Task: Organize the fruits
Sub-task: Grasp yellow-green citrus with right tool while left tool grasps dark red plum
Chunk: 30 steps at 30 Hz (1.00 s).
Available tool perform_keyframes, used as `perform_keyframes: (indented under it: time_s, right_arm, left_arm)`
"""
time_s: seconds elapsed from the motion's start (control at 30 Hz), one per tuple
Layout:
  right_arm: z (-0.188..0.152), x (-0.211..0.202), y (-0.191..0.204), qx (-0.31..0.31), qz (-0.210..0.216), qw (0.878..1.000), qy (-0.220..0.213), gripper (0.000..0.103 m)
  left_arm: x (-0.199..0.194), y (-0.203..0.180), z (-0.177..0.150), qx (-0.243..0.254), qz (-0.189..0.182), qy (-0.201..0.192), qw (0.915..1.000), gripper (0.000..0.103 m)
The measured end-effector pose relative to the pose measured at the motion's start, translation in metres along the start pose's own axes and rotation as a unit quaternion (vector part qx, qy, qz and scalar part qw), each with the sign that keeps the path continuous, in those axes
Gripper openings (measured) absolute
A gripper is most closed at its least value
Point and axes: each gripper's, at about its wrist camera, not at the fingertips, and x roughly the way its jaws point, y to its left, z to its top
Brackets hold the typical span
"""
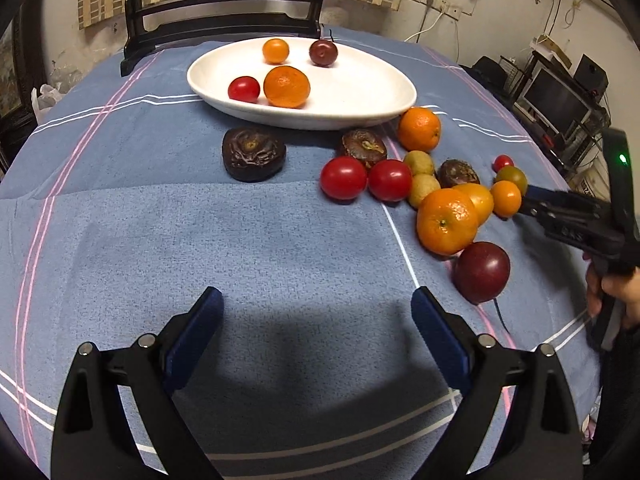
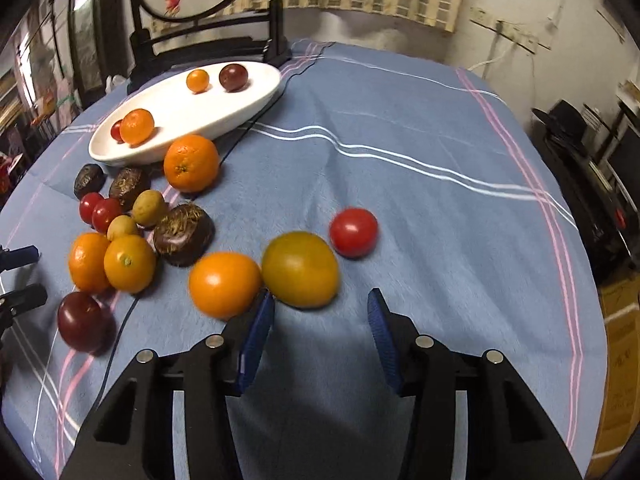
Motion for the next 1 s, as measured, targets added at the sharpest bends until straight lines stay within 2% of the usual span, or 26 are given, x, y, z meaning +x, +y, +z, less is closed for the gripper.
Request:
perform_keyframes:
  time_s: [0.13, 0.17, 0.33, 0.47, 0.63, 0.83, 0.87, 0.97, 1.0]
  right_arm:
    - [0.013, 0.002, -0.001, -0.002, 0.024, 1.000, -0.011, 0.047]
    - [0.016, 0.003, -0.001, -0.001, 0.030, 0.999, -0.013, 0.039]
    - [0.013, -0.001, -0.004, 0.015, 0.050, 0.999, -0.013, 0.039]
    - [0.002, -0.017, -0.012, 0.041, 0.077, 0.995, -0.037, 0.038]
    - [-0.009, -0.027, -0.020, 0.059, 0.092, 0.992, -0.056, 0.039]
    - [-0.010, -0.032, -0.025, 0.067, 0.109, 0.989, -0.069, 0.038]
    - [-0.010, -0.031, -0.025, 0.067, 0.111, 0.989, -0.069, 0.038]
    - [-0.011, -0.029, -0.025, 0.066, 0.116, 0.989, -0.065, 0.039]
    - [-0.011, -0.029, -0.024, 0.064, 0.116, 0.989, -0.065, 0.039]
  left_arm:
    - [0.001, -0.004, 0.001, 0.007, 0.000, 0.004, 1.0000, 0.093]
    - [0.001, -0.006, 0.001, 0.010, -0.001, 0.005, 0.9999, 0.093]
    - [0.000, -0.019, 0.001, 0.025, -0.006, 0.010, 0.9996, 0.093]
    - [-0.004, -0.037, 0.002, 0.044, -0.014, 0.010, 0.9989, 0.093]
    - [-0.001, -0.065, 0.002, 0.066, -0.032, 0.016, 0.9972, 0.093]
    - [0.011, -0.095, -0.001, 0.093, -0.026, 0.024, 0.9951, 0.093]
    - [0.012, -0.098, 0.000, 0.095, -0.026, 0.022, 0.9949, 0.091]
    - [0.021, -0.108, 0.002, 0.106, -0.024, 0.028, 0.9937, 0.069]
    - [0.024, -0.111, 0.003, 0.110, -0.015, 0.029, 0.9934, 0.066]
